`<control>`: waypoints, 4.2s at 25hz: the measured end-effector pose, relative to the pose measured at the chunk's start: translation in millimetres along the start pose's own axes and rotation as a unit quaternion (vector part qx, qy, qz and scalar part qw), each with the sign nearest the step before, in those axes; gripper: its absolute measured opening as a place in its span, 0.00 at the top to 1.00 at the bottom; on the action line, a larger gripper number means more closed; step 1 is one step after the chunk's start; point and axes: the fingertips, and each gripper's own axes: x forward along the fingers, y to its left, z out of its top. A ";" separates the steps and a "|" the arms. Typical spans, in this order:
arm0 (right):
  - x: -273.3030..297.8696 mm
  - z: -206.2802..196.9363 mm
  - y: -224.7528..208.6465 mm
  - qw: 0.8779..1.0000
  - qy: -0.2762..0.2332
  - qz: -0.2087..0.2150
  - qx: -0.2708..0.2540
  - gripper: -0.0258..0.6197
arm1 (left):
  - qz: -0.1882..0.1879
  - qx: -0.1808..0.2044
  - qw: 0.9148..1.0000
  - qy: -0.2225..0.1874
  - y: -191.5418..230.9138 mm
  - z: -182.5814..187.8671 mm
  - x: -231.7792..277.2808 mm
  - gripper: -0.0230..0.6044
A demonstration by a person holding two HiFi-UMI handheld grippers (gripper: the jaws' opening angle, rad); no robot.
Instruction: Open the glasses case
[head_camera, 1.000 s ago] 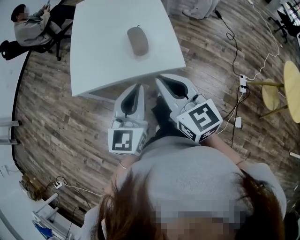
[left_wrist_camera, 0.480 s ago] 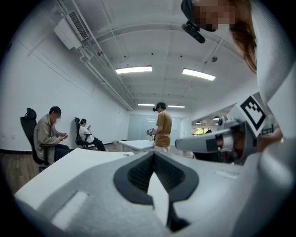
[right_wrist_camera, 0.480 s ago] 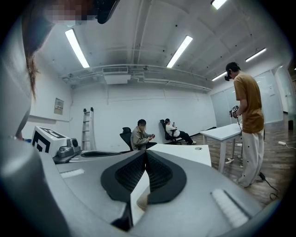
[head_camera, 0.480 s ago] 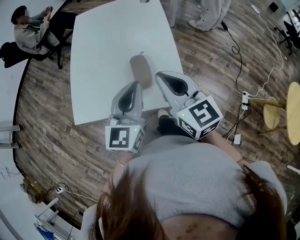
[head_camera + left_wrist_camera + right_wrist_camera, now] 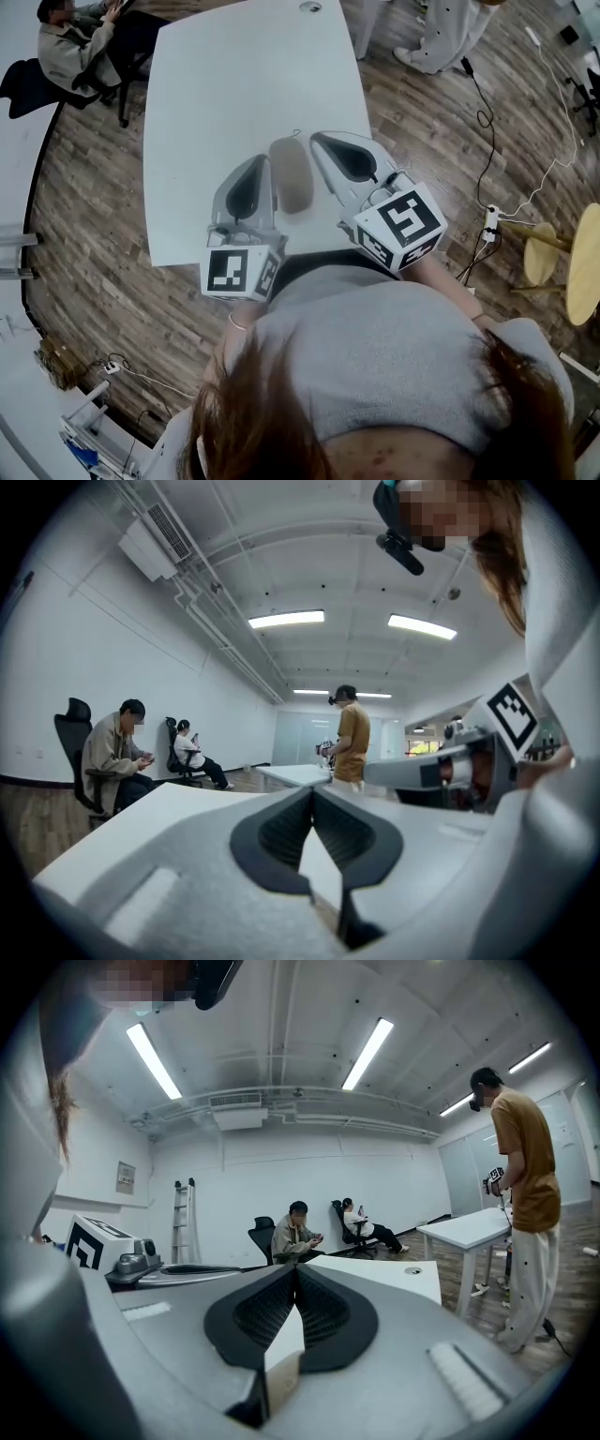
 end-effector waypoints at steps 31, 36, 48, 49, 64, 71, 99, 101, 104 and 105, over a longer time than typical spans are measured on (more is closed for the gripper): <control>13.1 -11.8 -14.6 0.999 0.022 -0.032 0.024 0.95 | -0.031 -0.130 0.942 0.307 28.9 -176.0 29.9 0.24; 13.7 -14.3 -14.0 0.999 0.026 -0.034 0.027 0.95 | -0.057 -0.174 0.932 0.313 18.6 -182.4 42.8 0.19; 12.3 -12.7 -16.7 0.998 0.021 -0.038 0.036 0.95 | -0.117 -0.169 0.905 0.373 -25.4 -194.8 76.5 0.12; 10.7 -12.8 -17.6 0.998 0.020 -0.039 0.037 0.95 | -0.126 -0.165 0.901 0.381 -32.7 -197.9 79.3 0.12; -7.3 -11.7 -30.1 0.998 0.008 -0.046 0.048 0.95 | -0.185 -0.189 0.869 0.418 -58.2 -206.6 88.4 0.31; -2.2 -7.5 -23.0 0.998 0.008 -0.041 0.045 0.95 | -0.197 -0.223 0.870 0.392 -53.4 -200.7 85.3 0.35; 4.6 -3.8 -43.6 0.999 0.017 -0.042 0.028 0.95 | -0.257 -0.472 0.814 0.218 -30.1 -153.9 69.0 0.48; 6.1 -3.8 -49.4 0.999 0.023 -0.023 0.032 0.95 | -0.271 -0.497 0.802 0.190 -29.8 -143.5 63.3 0.48; 9.5 -1.6 -59.0 0.997 0.015 0.028 0.074 0.95 | -0.279 -0.526 0.788 0.158 -27.2 -131.9 55.8 0.48; 10.8 0.5 -63.2 0.995 0.009 0.047 0.093 0.95 | -0.286 -0.532 0.784 0.144 -26.8 -126.2 54.1 0.48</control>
